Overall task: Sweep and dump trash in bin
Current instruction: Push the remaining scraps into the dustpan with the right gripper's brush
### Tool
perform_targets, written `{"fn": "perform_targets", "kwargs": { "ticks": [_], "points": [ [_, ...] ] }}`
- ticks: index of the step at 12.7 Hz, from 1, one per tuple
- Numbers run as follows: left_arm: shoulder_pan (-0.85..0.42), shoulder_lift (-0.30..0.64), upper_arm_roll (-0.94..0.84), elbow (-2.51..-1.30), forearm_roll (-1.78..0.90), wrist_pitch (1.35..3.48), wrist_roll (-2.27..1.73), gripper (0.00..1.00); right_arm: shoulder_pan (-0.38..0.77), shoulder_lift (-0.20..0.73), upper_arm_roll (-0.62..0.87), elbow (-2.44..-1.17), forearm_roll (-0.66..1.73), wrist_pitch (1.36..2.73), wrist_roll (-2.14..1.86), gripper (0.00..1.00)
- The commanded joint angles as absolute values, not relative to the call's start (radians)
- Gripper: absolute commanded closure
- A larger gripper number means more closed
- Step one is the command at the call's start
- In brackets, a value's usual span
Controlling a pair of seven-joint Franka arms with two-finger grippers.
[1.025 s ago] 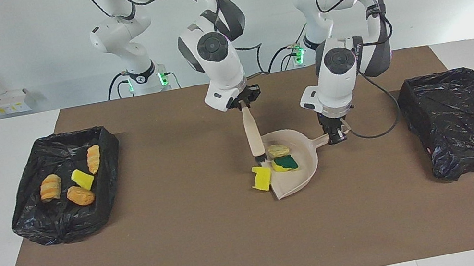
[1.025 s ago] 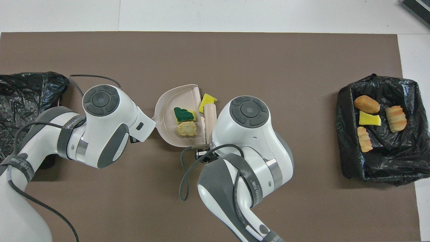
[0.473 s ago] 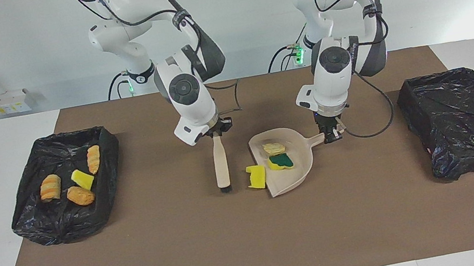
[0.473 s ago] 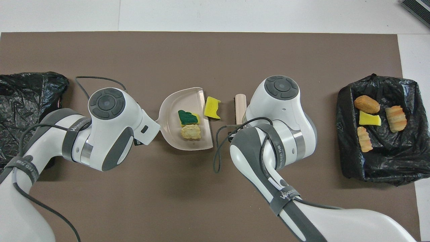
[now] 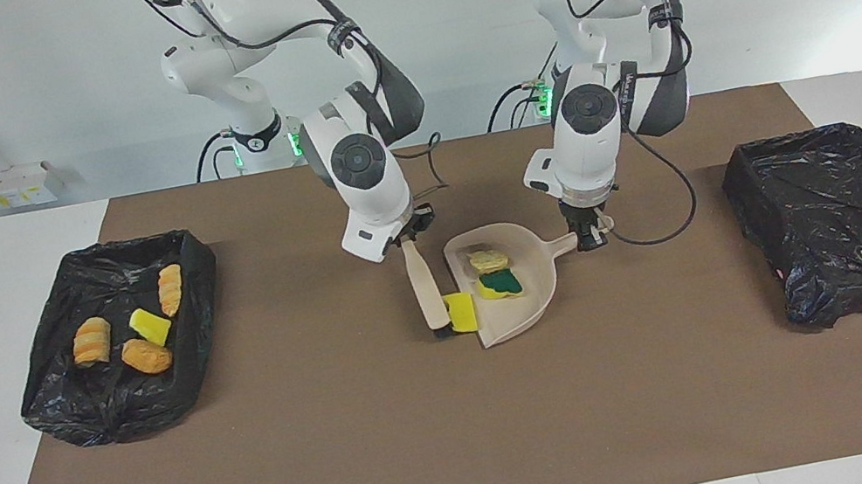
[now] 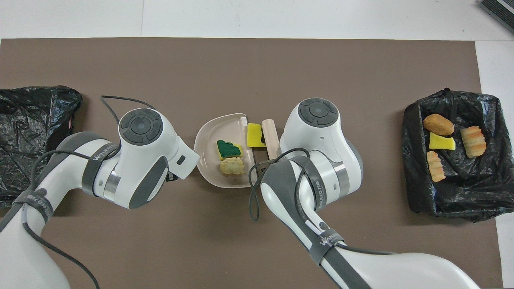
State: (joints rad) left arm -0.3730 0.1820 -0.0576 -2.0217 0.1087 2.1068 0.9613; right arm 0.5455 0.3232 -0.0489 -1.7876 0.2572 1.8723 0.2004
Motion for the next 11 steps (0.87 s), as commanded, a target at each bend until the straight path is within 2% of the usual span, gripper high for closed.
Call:
{"fn": "perform_targets", "kwargs": {
  "ticks": [1, 3, 6, 8, 11],
  "points": [
    [-0.388, 0.158, -0.049, -2.042, 0.097, 2.112, 0.957, 1.0, 0.577, 0.325, -0.043, -1.787, 0.331, 1.913, 0.164, 1.0],
    [-0.385, 0.156, -0.049, -2.051, 0.097, 2.138, 0.975, 1.0, 0.615, 0.324, -0.038, -1.784, 0.391, 1.913, 0.169, 1.0],
    [-0.324, 0.163, -0.051, -2.054, 0.086, 2.149, 1.07, 1.0, 0.597, 0.324, -0.054, -1.776, 0.333, 1.876, 0.176, 1.0],
    [-0.316, 0.167, -0.051, -2.046, 0.055, 2.172, 1.094, 1.0, 0.546, 0.308, -0.052, -1.744, 0.234, 1.798, 0.176, 1.0],
    [-0.298, 0.17, -0.051, -1.998, 0.031, 2.151, 1.104, 1.0, 0.509, 0.295, -0.058, -1.713, 0.221, 1.695, 0.207, 1.0]
  ]
}}
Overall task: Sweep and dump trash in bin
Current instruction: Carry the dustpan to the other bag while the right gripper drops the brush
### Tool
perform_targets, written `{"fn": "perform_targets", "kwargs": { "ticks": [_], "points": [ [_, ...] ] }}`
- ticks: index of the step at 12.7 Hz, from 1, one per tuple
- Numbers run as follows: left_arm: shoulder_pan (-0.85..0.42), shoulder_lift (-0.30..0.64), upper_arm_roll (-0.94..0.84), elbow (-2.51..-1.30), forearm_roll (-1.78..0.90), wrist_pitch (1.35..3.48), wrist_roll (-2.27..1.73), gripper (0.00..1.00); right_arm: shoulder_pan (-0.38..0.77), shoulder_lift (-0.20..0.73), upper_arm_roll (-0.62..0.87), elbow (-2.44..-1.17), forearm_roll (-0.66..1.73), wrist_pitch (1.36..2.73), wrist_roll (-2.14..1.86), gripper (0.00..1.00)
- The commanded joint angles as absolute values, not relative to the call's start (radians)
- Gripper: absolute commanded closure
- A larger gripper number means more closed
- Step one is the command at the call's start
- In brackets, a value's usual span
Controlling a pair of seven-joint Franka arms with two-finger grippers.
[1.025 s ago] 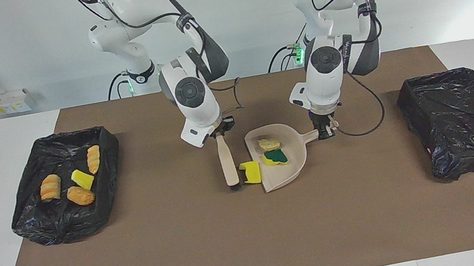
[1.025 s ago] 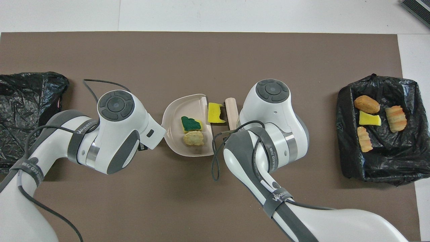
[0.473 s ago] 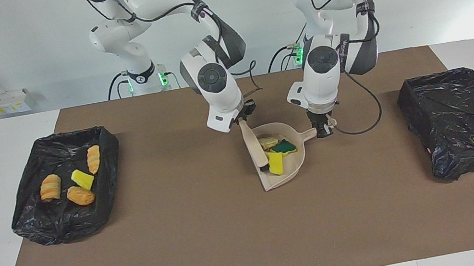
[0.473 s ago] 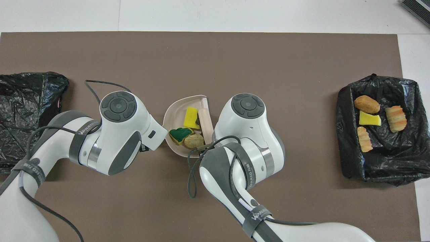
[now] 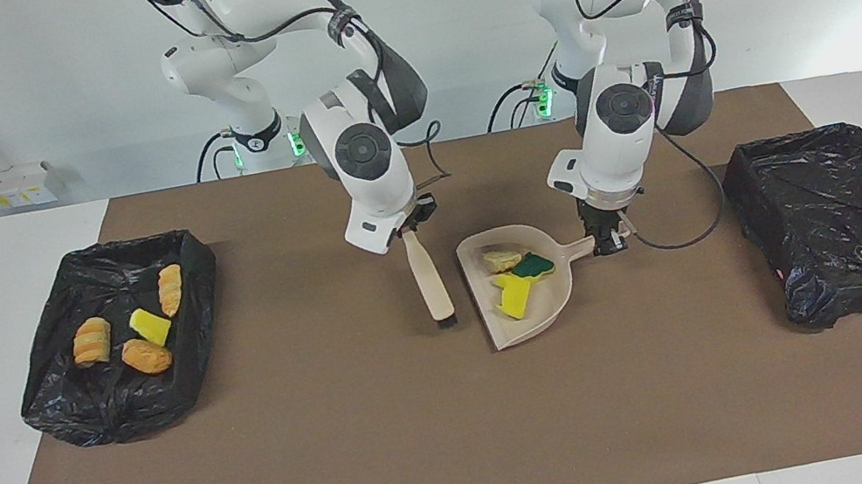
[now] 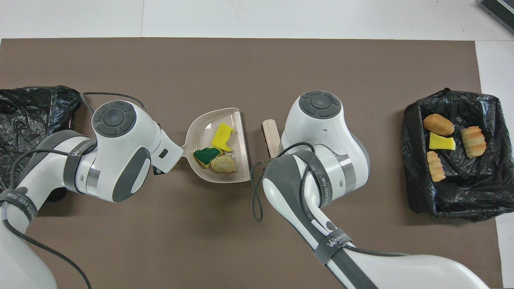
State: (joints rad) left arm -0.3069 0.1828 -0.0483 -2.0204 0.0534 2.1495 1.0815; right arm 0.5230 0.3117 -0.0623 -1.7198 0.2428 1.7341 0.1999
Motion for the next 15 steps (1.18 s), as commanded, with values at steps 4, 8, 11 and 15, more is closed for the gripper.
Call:
{"fn": "perform_targets", "kwargs": {
  "ticks": [4, 8, 11, 15],
  "points": [
    [-0.217, 0.198, -0.046, -1.821, 0.04, 1.963, 1.182, 1.0, 0.52, 0.201, -0.049, -1.869, 0.245, 1.707, 0.376, 1.0],
    [-0.126, 0.279, -0.043, -1.579, 0.081, 1.741, 1.284, 1.0, 0.627, 0.095, -0.048, -2.058, 0.304, 1.854, 0.419, 1.0],
    [-0.043, 0.301, -0.04, -1.516, 0.093, 1.704, 1.417, 1.0, 0.756, 0.014, -0.049, -2.161, 0.305, 1.931, 0.55, 1.0],
    [0.011, 0.311, -0.04, -1.5, 0.106, 1.718, 1.525, 1.0, 0.882, -0.104, -0.048, -2.345, 0.305, 2.095, 0.644, 1.0]
  ]
}}
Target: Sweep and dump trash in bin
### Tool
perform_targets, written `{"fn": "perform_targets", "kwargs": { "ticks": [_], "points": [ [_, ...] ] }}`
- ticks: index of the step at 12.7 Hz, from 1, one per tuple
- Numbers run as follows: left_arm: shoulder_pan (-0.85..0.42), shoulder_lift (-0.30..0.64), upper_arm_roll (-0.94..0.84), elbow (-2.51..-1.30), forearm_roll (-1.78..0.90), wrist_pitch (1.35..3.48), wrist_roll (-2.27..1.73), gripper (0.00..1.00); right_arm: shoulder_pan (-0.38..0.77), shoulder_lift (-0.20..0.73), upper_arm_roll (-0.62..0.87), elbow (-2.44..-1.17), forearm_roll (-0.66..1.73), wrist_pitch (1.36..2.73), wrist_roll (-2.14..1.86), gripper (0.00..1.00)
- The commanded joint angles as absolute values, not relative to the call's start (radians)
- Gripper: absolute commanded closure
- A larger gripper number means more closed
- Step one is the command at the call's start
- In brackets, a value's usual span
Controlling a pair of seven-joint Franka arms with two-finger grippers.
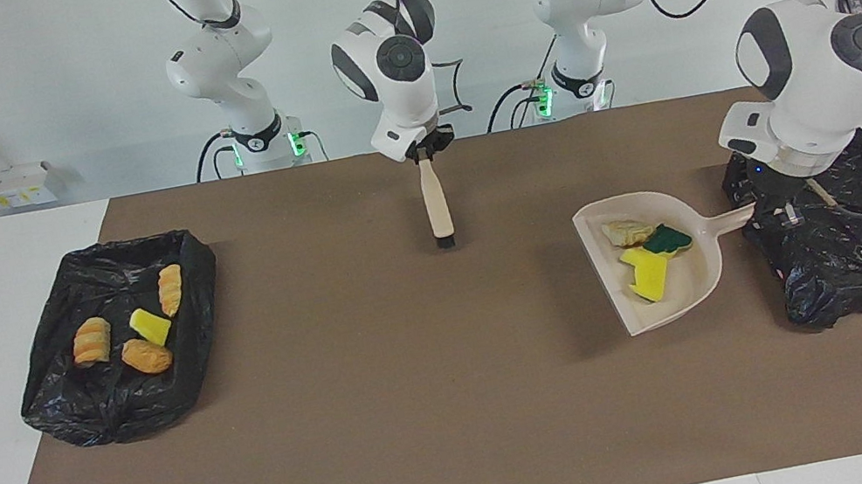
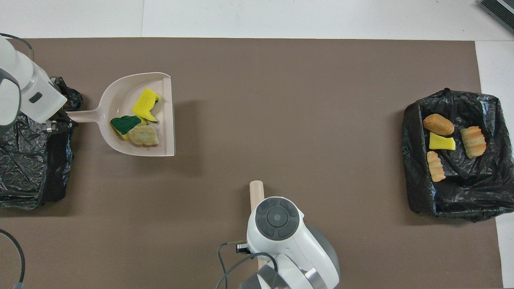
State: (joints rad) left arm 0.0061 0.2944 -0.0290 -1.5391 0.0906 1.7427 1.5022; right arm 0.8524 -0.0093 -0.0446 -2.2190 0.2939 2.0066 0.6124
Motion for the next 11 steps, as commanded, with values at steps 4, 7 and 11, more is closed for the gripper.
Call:
{"fn": "perform_targets", "kwargs": {
  "ticks": [4, 7, 11],
  "points": [
    [0.017, 0.31, -0.04, -1.499, 0.107, 1.718, 1.528, 1.0, 0.92, -0.152, -0.045, -2.451, 0.305, 2.175, 0.655, 1.0],
    [0.037, 0.31, -0.04, -1.499, 0.107, 1.72, 1.563, 1.0, 0.936, -0.134, -0.044, -2.465, 0.305, 2.204, 0.652, 1.0],
    [0.099, 0.308, -0.04, -1.497, 0.107, 1.707, 1.586, 1.0, 0.93, -0.092, -0.044, -2.429, 0.304, 2.197, 0.641, 0.0]
  ]
}}
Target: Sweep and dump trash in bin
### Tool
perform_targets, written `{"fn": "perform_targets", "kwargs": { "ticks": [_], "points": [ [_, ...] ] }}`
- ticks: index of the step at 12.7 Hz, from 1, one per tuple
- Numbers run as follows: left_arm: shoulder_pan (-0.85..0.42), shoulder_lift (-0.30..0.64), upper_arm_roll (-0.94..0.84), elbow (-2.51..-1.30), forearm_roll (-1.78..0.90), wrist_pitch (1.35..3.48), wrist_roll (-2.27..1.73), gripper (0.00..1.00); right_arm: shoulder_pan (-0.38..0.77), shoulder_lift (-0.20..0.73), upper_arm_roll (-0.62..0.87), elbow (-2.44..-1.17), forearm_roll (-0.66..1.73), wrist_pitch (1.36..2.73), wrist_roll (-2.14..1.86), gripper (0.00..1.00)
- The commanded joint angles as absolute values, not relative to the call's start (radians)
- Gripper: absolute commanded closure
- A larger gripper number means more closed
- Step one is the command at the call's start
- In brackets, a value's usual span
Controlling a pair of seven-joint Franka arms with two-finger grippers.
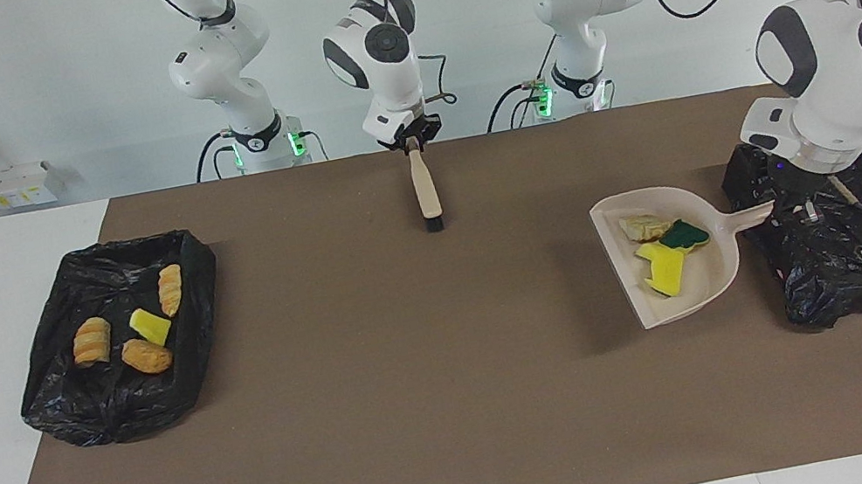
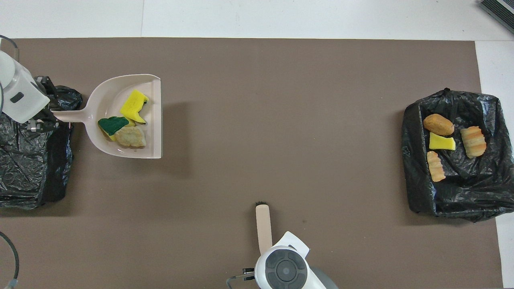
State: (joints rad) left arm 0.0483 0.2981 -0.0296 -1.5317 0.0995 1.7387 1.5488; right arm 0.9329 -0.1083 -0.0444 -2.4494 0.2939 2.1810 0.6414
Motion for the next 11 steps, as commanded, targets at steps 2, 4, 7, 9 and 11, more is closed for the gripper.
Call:
{"fn": "perform_targets", "kwargs": {
  "ticks": [2, 4, 7, 9, 11],
  "points": [
    [0.135, 0.308, -0.04, -1.497, 0.104, 1.71, 1.634, 1.0, 0.911, -0.075, -0.049, -2.361, 0.289, 2.163, 0.635, 0.0],
    [0.204, 0.31, -0.041, -1.494, 0.1, 1.71, 1.678, 1.0, 0.852, -0.065, -0.049, -2.277, 0.267, 2.1, 0.595, 0.0],
    [0.299, 0.319, -0.038, -1.459, 0.104, 1.706, 1.771, 1.0, 0.752, -0.006, -0.049, -2.088, 0.187, 1.933, 0.549, 0.0],
    [0.363, 0.342, -0.037, -1.415, 0.121, 1.703, 1.834, 1.0, 0.666, 0.011, -0.049, -2.005, 0.166, 1.89, 0.456, 0.0],
    [0.425, 0.36, -0.034, -1.378, 0.136, 1.715, 1.909, 1.0, 0.583, 0.018, -0.049, -1.953, 0.109, 1.873, 0.373, 0.0]
  ]
}}
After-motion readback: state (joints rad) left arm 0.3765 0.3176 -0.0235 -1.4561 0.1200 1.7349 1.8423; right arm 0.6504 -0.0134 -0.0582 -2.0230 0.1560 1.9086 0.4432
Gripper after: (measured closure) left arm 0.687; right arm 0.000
